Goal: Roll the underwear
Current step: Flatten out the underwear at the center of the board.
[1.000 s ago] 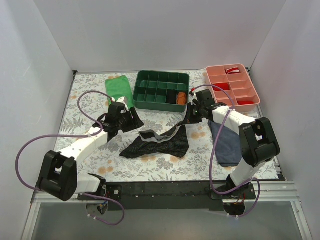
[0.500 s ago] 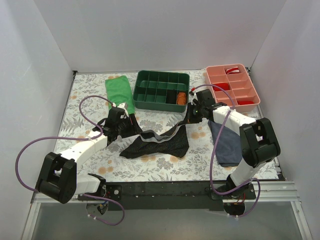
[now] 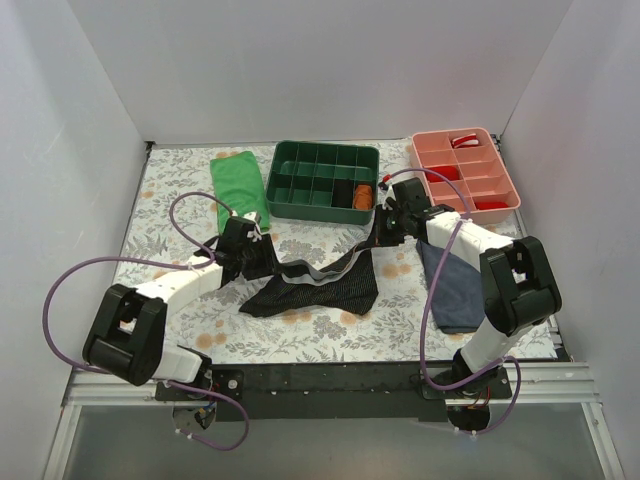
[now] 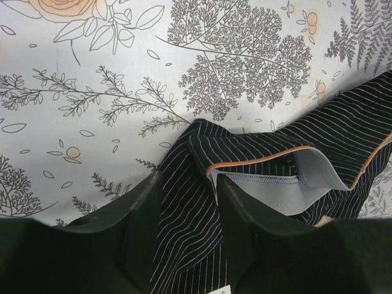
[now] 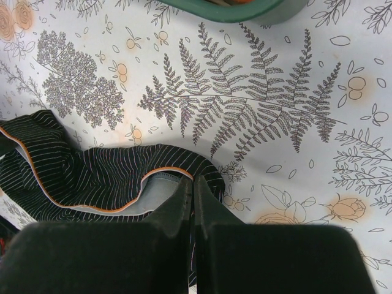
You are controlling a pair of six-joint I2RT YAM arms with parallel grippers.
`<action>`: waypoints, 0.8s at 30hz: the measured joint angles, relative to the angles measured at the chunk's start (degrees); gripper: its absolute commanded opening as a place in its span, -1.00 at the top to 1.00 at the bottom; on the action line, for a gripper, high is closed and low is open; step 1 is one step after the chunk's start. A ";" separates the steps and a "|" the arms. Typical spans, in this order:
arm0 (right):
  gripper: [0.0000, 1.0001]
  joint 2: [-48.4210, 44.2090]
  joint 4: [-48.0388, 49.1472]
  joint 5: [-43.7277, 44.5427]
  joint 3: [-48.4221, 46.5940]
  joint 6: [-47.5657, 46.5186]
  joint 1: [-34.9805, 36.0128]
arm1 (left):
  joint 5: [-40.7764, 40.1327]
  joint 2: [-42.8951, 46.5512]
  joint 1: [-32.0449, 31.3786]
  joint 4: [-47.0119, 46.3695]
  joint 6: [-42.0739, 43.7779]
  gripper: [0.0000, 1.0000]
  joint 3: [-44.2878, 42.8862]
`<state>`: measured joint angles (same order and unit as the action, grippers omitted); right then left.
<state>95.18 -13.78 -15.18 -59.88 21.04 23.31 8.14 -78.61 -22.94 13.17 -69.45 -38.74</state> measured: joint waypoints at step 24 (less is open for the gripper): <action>0.97 -1.90 -0.83 -0.04 0.07 -0.02 0.00 | -1.53 -8.13 0.00 -4.26 -1.99 1.00 -3.61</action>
<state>93.27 -14.61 -15.22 -59.81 21.02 23.31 6.61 -86.74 -22.94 8.91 -71.44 -42.35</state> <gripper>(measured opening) 0.031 0.031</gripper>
